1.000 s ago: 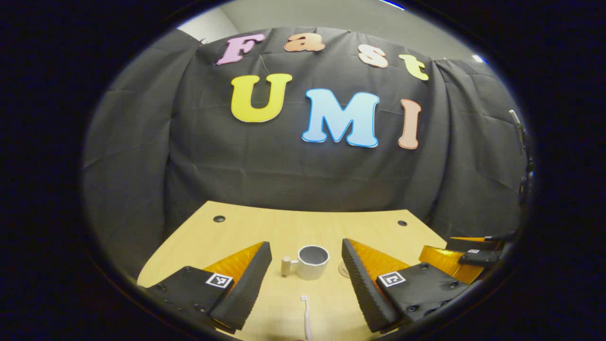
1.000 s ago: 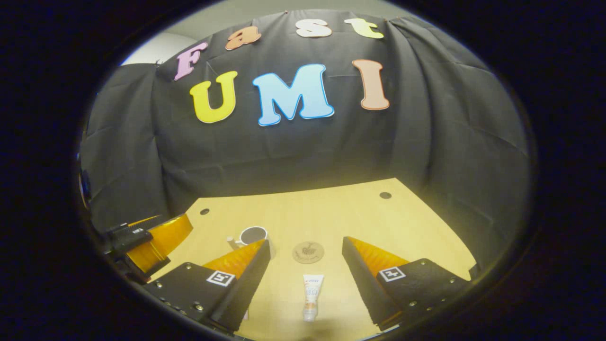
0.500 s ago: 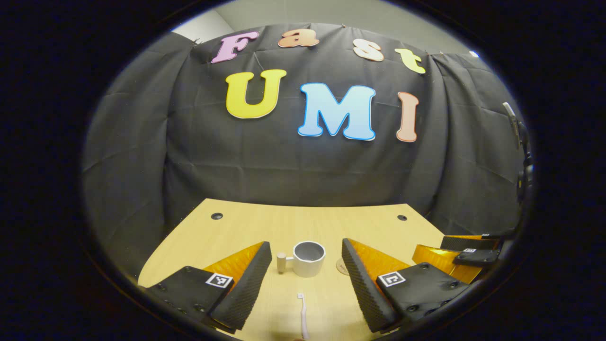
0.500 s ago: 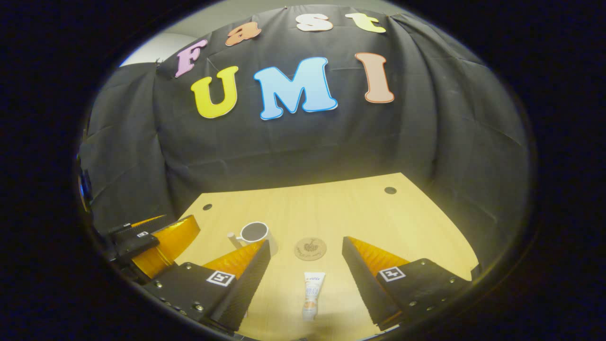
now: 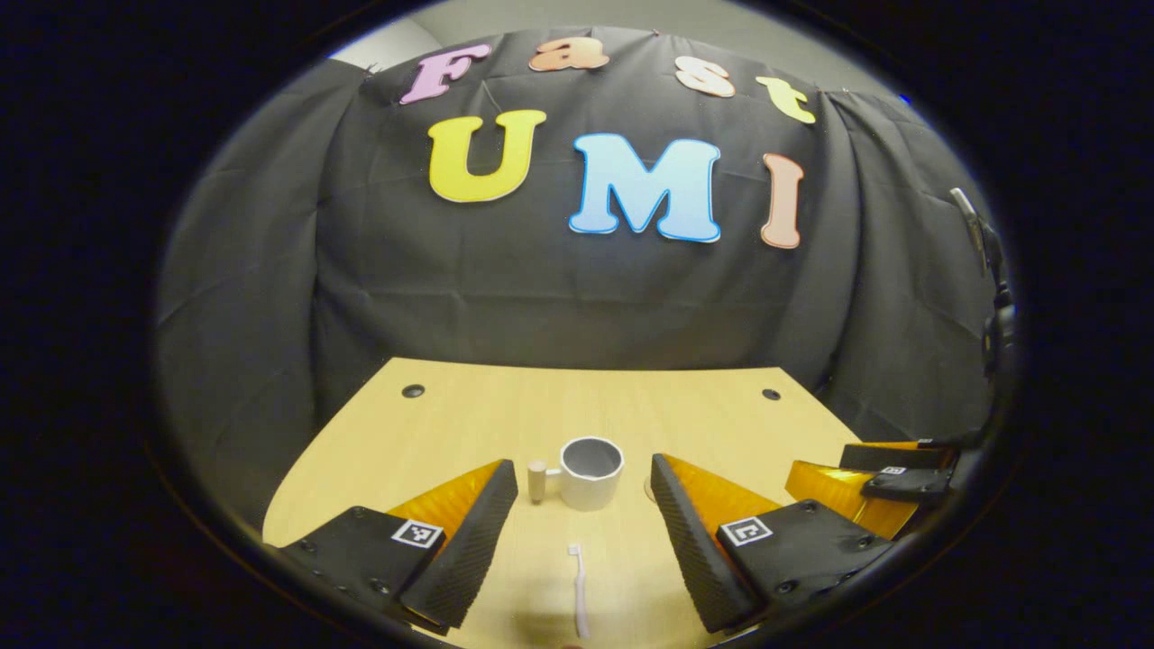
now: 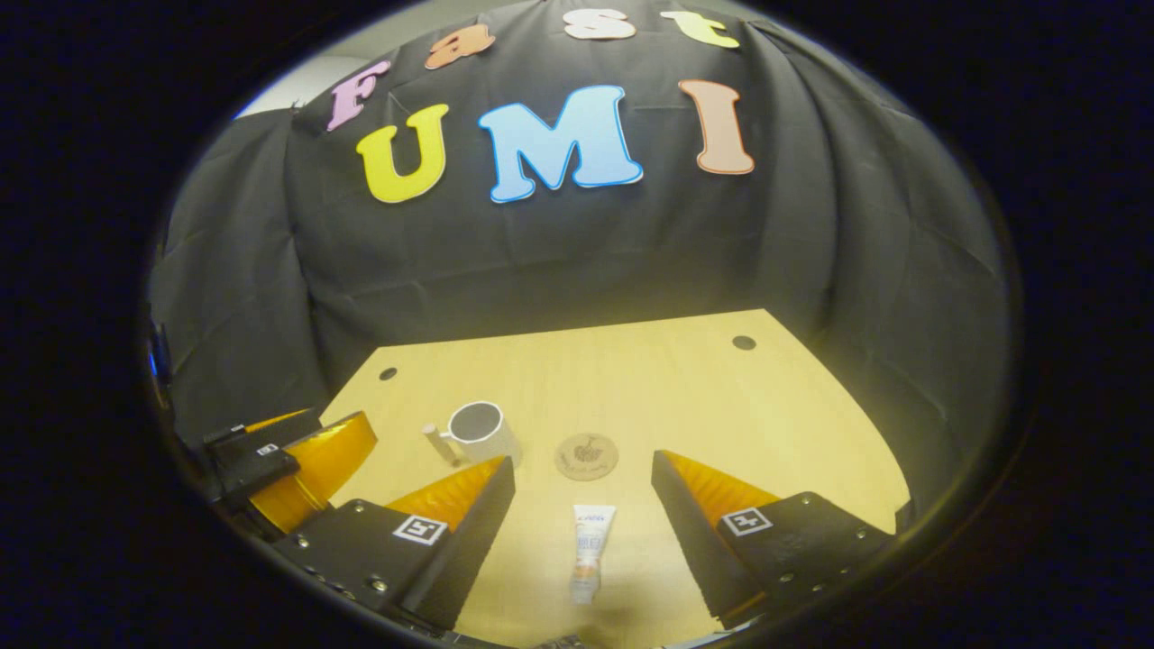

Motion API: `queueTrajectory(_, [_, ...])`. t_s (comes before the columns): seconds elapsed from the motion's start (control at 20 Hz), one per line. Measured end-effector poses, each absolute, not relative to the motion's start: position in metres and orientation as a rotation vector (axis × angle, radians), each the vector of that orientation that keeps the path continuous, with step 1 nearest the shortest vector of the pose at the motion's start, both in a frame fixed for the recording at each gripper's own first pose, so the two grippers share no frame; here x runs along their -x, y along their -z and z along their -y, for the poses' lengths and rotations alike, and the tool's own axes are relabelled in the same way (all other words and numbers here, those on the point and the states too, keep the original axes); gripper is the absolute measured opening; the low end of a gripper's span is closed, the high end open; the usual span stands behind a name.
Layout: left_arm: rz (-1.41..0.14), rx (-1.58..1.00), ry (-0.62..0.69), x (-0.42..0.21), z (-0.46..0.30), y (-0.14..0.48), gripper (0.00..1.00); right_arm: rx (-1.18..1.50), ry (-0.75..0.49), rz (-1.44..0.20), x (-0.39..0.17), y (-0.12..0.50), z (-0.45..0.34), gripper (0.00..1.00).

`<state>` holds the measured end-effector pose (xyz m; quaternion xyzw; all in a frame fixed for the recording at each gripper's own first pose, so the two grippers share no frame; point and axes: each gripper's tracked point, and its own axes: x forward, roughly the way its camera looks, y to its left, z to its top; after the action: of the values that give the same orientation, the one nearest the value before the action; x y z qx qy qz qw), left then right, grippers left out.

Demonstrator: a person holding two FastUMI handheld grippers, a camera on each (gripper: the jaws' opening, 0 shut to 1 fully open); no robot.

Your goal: Put the toothbrush and toothpaste on the desktop into the cup, then pick up the cup and place it on the coaster on the desktop.

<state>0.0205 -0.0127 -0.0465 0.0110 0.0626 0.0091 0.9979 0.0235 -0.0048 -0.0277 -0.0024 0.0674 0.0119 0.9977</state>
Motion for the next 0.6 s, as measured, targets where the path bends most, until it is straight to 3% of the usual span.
queueTrajectory(0.6, [-0.374, 0.031, -0.02, -0.042, 0.001, 0.134, 1.0, 0.05, 0.0, -0.368, -0.04, 0.085, 0.005, 0.95])
